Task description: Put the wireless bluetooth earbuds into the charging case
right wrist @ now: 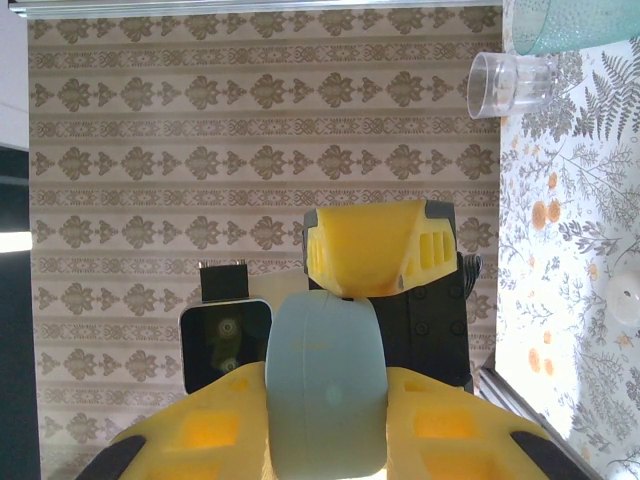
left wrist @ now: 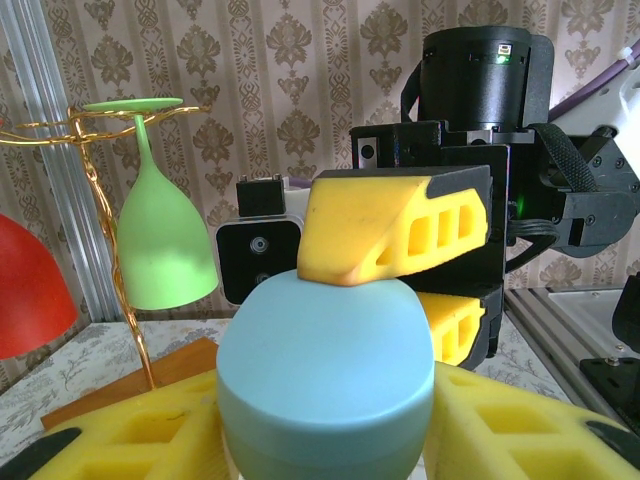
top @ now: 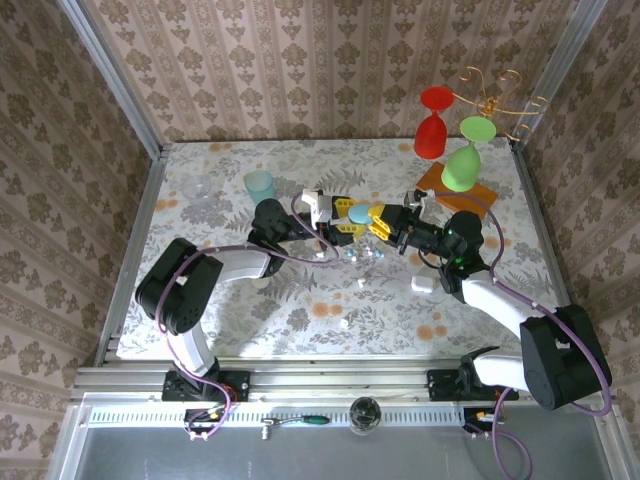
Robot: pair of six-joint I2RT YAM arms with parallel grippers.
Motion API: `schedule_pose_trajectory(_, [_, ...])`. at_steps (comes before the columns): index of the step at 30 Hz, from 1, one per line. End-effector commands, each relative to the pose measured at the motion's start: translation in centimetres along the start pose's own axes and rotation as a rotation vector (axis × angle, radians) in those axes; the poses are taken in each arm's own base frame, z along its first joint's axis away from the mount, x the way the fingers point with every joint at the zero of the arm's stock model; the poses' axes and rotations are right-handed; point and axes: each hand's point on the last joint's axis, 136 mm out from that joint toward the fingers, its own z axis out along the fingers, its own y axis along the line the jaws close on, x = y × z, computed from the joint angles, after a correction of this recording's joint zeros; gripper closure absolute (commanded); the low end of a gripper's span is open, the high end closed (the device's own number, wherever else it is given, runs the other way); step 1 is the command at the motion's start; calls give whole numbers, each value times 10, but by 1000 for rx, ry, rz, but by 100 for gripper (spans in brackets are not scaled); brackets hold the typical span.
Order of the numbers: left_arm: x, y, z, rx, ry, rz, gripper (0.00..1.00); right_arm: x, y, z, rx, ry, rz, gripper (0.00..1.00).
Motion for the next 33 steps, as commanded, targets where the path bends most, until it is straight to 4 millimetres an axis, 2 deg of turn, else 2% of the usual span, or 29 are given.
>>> schedule_pose_trajectory(1, [-10,-6,4,38,-24,18,53,1,7,-1,-22,4,-32,94])
schedule_pose_trajectory(7, [-7,-7,5,45,-21,16,65,1,7,0,-20,4,-33,93])
schedule_pose_trajectory(9, [-7,-7,5,45,-21,16,68,1,8,0,-17,4,-34,90])
schedule_pose_trajectory(10, [-8,-7,4,45,-22,20,70,0,8,0,-13,3,-35,85])
schedule_pose_trajectory(12, [-8,-7,4,42,-22,24,71,1,7,0,1,2,-37,69])
schedule_pose_trajectory(14, [-8,-8,2,39,-20,21,71,0,5,-1,25,-2,-55,48])
schedule_pose_trajectory(16, [-6,-8,-1,32,-15,10,71,-1,4,-3,52,-11,-85,32])
schedule_pose_trajectory(20, [-3,-9,-11,10,-4,-10,71,-7,-15,-15,224,-20,-209,15])
schedule_pose_trajectory(26, [3,-12,-31,-40,15,-56,70,-9,-34,-45,601,41,-599,6])
schedule_pose_trajectory(33, [9,-20,-48,-57,35,-82,70,8,-33,-38,764,233,-1006,4])
